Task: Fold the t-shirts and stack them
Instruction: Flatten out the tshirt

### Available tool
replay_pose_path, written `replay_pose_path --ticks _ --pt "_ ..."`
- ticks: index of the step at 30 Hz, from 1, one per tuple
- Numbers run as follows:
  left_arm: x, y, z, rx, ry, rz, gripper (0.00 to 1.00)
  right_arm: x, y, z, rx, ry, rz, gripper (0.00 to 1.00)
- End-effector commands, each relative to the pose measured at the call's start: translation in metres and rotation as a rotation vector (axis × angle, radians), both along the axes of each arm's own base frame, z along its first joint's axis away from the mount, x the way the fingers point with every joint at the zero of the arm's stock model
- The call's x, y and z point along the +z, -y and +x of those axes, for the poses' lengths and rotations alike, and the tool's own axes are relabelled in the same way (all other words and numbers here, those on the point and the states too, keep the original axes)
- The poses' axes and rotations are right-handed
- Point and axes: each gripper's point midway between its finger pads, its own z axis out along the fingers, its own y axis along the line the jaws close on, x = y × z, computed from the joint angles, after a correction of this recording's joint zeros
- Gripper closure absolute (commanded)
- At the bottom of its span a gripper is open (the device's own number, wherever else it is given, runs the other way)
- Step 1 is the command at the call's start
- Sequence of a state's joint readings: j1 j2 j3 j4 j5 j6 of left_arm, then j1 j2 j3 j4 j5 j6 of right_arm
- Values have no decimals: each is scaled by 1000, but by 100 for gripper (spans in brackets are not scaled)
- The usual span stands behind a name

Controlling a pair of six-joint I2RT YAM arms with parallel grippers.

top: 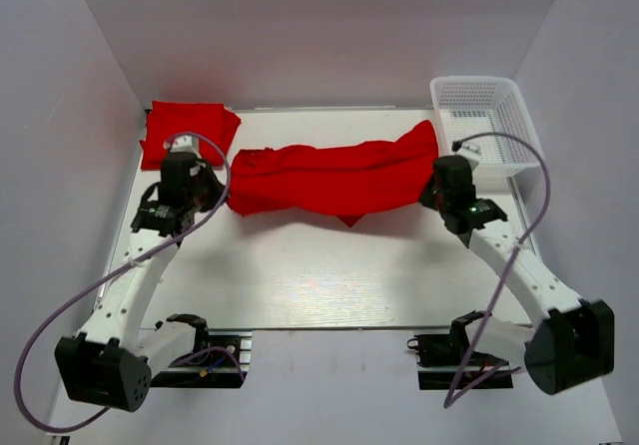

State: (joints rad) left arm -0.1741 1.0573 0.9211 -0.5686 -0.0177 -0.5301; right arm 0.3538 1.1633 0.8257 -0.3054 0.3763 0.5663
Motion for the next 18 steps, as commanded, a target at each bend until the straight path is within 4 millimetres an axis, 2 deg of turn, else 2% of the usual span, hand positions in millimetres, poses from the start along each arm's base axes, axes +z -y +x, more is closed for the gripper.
replay_pose_path --ticks 1,3,4,6,7,9,10,11,12,13,14,15,16,17,18 --pt "98 -12 5 29 246 36 100 109 15 15 13 257 -77 100" --pt "134 -13 3 24 335 35 100 137 17 12 30 316 -98 100" --pt "171 -14 -1 23 425 28 100 169 20 11 20 374 -86 100" --pt "202 -15 -7 22 500 27 100 193 23 6 28 427 -97 100" --pt "235 -20 -15 35 579 32 100 226 25 0 21 497 -81 100" --pt "267 -26 -26 55 656 37 100 251 32 -7 11 555 -91 100" --pt "296 -32 -38 67 729 51 100 279 35 -16 7 622 -79 100" --pt "307 -35 -44 78 750 49 100 291 38 -20 2 648 -91 100" --pt "332 -42 -57 107 806 57 100 308 43 -28 -6 685 -92 100" --pt "345 -44 -63 106 839 71 100 326 46 -36 -8 727 -84 100" --pt "353 -48 -70 120 855 70 100 333 50 -43 -11 740 -99 100" --pt "373 -51 -82 123 907 76 100 347 53 -51 -10 771 -102 100" --pt "383 -49 -88 106 934 82 100 361 55 -59 -6 802 -97 100" --pt "394 -47 -95 79 972 96 100 366 56 -65 5 811 -108 100" --pt "413 -48 -110 70 1028 97 100 378 53 -74 49 835 -113 100"
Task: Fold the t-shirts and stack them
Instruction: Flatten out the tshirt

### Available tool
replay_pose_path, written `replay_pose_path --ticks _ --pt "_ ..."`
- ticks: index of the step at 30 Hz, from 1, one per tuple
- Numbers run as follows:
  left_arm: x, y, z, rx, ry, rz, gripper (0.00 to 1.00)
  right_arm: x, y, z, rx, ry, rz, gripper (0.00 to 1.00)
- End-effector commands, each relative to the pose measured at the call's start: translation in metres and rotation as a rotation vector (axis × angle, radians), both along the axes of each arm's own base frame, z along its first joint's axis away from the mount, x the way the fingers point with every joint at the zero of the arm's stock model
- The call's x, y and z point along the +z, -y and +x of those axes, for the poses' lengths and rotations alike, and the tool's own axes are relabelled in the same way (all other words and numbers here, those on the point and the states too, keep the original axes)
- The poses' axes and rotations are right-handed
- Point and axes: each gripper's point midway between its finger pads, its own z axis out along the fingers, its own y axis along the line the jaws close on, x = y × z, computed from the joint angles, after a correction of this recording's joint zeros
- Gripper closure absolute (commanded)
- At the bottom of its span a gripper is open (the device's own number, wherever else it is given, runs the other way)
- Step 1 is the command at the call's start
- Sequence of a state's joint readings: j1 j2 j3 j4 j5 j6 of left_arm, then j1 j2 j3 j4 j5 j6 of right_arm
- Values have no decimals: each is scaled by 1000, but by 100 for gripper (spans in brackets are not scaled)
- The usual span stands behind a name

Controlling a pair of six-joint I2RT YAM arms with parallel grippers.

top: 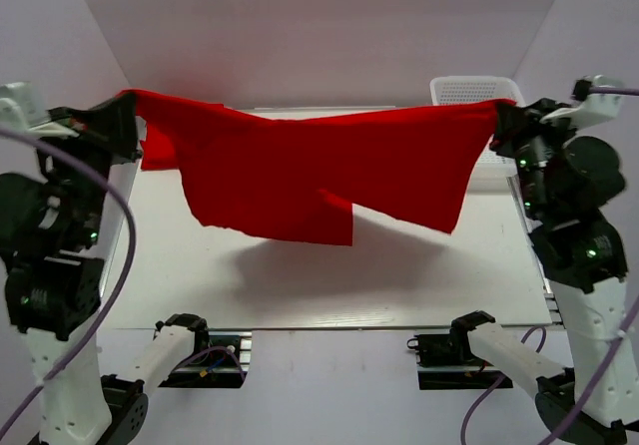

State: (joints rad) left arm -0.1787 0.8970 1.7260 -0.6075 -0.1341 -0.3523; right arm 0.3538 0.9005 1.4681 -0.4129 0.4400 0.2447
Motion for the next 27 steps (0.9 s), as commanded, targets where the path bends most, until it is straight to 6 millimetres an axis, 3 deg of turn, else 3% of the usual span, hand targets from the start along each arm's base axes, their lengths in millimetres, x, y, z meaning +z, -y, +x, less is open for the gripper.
replay_pose_path --ticks 1,4,5,6,7,8,10,11,14,18,21,24,25,27 --pt "43 -6 -35 13 132 91 100 51 14 -36 5 115 -54 100" --pt "78 -5 -66 -9 254 115 100 65 13 -58 56 134 -83 100" --pt "99 -8 -89 -8 324 117 100 74 16 -69 60 162 -83 100" --pt "103 -7 -91 -14 330 134 100 74 18 -70 56 160 -102 100" --pt "108 -6 -95 -22 339 137 100 84 20 -86 71 201 -81 100" --pt "124 -9 -118 -18 405 146 100 87 21 -92 78 216 -79 100" --pt "134 -10 -123 -11 427 152 100 101 22 -113 105 279 -80 100" --pt "145 -11 -142 -17 477 150 100 107 24 -119 105 299 -80 100" --pt "160 -9 -156 -31 539 174 100 126 33 -146 100 373 -75 100" --pt "169 -9 -163 -21 585 174 100 134 38 -153 88 405 -74 100" --pt "167 -8 -144 -14 556 172 100 128 39 -140 60 376 -71 100" --pt "149 1 -95 -36 455 185 100 109 35 -111 30 305 -74 100" --pt "131 5 -67 -38 382 192 100 89 29 -91 27 249 -87 100" --pt "107 10 -29 -40 295 201 100 72 28 -66 -16 195 -72 100"
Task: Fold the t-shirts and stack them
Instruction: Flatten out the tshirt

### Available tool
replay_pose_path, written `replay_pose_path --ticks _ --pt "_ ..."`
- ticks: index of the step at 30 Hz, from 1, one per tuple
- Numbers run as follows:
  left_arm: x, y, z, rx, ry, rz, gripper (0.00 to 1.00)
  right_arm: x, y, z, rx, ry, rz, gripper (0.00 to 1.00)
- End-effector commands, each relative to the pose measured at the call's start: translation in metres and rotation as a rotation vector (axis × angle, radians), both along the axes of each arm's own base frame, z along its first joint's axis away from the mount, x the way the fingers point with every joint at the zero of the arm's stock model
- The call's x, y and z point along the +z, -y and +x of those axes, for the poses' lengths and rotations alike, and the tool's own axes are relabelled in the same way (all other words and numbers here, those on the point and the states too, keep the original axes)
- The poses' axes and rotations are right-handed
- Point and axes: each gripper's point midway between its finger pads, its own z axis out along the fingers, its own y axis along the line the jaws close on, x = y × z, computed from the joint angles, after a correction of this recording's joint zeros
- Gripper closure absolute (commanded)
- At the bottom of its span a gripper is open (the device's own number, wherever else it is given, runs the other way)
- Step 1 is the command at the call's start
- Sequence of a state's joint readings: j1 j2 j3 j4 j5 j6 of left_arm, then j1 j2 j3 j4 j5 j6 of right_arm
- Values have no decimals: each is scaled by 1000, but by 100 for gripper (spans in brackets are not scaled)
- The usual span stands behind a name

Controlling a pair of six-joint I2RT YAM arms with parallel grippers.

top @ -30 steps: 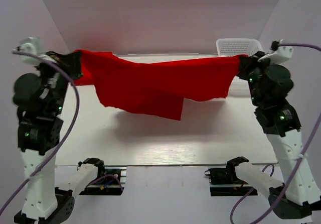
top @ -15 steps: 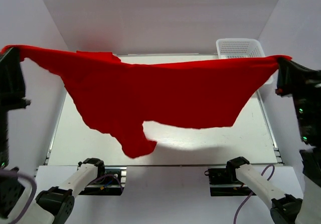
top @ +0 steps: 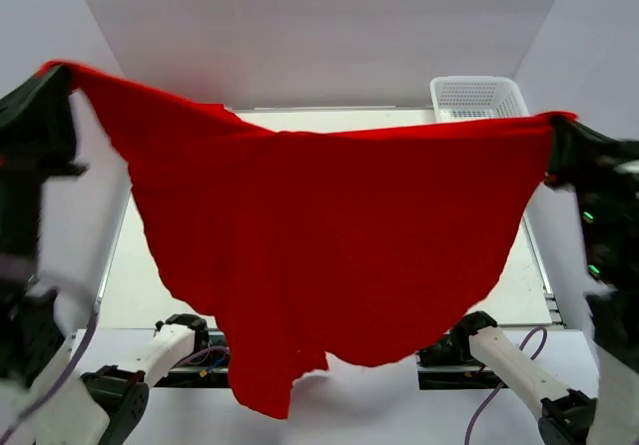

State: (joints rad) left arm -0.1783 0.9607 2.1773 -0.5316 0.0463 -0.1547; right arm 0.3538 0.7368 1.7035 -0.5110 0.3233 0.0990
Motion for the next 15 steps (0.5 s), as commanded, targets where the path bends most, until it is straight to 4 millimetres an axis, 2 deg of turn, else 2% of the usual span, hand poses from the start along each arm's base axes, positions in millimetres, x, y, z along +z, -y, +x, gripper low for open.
replay_pose_path --ticks 1,2,3,4,5,6,7,8,9,10,11,12,13,14,15 --pt "-71 12 127 55 -285 35 100 -63 -3 74 -128 -193 -22 100" --pt "-87 14 150 65 -330 38 100 -73 -4 89 -157 -216 -2 100" --pt "-126 15 183 97 -432 54 100 -85 -3 102 -186 -247 -4 100" --pt "-142 15 200 113 -461 63 100 -125 -7 122 -208 -335 -35 100" --pt "-163 18 218 118 -500 81 100 -136 -13 137 -211 -353 -6 100" --pt "-215 21 252 128 -612 105 100 -170 -18 156 -221 -425 -34 100" --pt "-239 25 269 118 -653 119 100 -200 -24 168 -218 -482 -56 100" --pt "-254 30 285 129 -660 143 100 -214 -35 186 -193 -495 -57 100" --pt "-285 35 302 107 -721 157 100 -254 -39 203 -210 -587 -95 100" --pt "-326 39 331 88 -812 169 100 -274 -40 211 -217 -630 -107 100" --pt "-345 42 346 81 -846 156 100 -301 -43 228 -239 -693 -118 100" --pt "-367 42 361 95 -887 160 100 -311 -43 237 -253 -713 -122 100" --pt "-391 42 375 108 -935 166 100 -335 -47 255 -260 -764 -145 100" --pt "-445 47 398 99 -1045 192 100 -367 -50 269 -267 -834 -174 100" --pt "-456 50 413 99 -1058 195 100 -368 -53 281 -251 -830 -170 100"
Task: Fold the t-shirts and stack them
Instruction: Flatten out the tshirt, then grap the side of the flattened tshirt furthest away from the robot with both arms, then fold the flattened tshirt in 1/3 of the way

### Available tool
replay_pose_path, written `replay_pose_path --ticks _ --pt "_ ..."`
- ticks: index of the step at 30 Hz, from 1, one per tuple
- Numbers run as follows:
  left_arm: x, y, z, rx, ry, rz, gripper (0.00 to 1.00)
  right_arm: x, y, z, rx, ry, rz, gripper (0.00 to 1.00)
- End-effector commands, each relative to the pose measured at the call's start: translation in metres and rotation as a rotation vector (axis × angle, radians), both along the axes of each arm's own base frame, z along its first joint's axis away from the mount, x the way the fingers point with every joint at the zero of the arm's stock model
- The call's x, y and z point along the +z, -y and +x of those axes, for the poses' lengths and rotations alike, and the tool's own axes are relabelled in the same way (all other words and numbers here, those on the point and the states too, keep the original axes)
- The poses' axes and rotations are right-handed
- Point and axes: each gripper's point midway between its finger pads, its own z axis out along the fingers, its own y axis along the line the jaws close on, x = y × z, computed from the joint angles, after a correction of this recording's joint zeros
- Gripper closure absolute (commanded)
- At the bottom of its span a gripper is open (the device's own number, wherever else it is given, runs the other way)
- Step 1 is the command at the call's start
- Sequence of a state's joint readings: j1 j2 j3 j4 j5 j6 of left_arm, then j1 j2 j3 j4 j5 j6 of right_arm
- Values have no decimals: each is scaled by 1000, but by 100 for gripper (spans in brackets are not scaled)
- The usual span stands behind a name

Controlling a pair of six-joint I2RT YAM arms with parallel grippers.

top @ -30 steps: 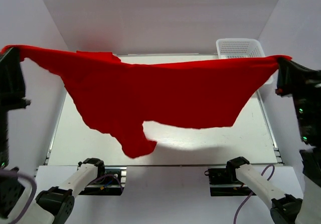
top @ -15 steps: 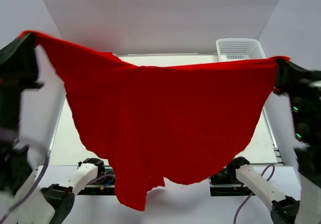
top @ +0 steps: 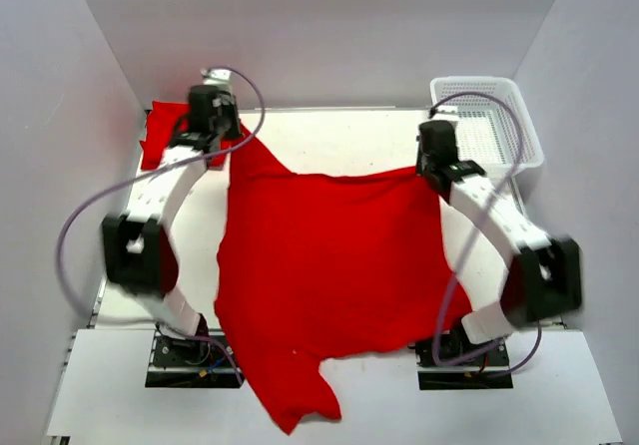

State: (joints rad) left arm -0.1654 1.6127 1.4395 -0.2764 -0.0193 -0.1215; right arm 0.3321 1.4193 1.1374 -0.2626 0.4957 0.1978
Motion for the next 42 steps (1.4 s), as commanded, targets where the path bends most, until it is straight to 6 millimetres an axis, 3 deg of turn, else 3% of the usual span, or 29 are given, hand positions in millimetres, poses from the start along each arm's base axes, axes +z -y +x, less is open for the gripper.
replay_pose_path --ticks 1,2,3,4,5,6,7,9,10,14,17,22,23,25,27,28,29,33,35,36,37,42 --pt "-19 2 41 15 10 -3 100 0 -6 56 -46 68 39 100" --pt "-37 3 50 11 -30 14 100 -30 -4 67 -60 2 24 100" --pt "-69 6 67 11 -102 26 100 -28 -9 77 -46 -8 32 100" --pt "-79 6 87 17 -109 40 100 -56 -12 106 -51 -58 27 100" --pt "-98 6 89 17 -142 46 100 -59 -14 103 -42 -75 30 100" --pt "-108 13 92 -13 -162 34 100 -94 -16 108 -36 -148 19 100" --pt "-105 17 99 -28 -152 24 100 -78 -18 126 -38 -107 37 100" --pt "-115 21 110 -39 -145 17 100 -112 -18 132 -34 -183 28 100" --pt "-115 22 115 -39 -133 16 100 -94 -19 149 -34 -140 41 100" --pt "-121 23 124 -39 -135 16 100 -108 -20 168 -21 -171 46 100" --pt "-121 23 124 -39 -136 16 100 -102 -18 179 -21 -153 56 100" --pt "-120 21 104 -29 -157 0 100 -91 -18 184 -12 -134 69 100" --pt "-128 20 95 -23 -181 -8 100 -89 -17 184 -16 -130 72 100" --pt "-111 17 84 -6 -164 -17 100 -85 -16 184 -12 -127 69 100" --pt "-116 15 68 3 -186 -30 100 -82 -17 183 -5 -125 70 100" --pt "-96 12 61 17 -150 -38 100 -82 -16 182 -3 -127 65 100" --pt "-107 10 47 18 -181 -33 100 -81 -16 182 -4 -128 64 100" --pt "-89 7 14 46 -173 -89 100 -72 -9 178 -15 -124 54 100" --pt "-99 7 -8 47 -220 -107 100 -70 -7 171 -14 -135 44 100" --pt "-84 10 -18 44 -193 -126 100 -66 -6 168 -12 -134 43 100" --pt "-95 9 -32 59 -229 -142 100 -61 -4 165 -14 -130 40 100" --pt "-84 12 -79 75 -231 -225 100 -56 3 146 0 -157 21 100"
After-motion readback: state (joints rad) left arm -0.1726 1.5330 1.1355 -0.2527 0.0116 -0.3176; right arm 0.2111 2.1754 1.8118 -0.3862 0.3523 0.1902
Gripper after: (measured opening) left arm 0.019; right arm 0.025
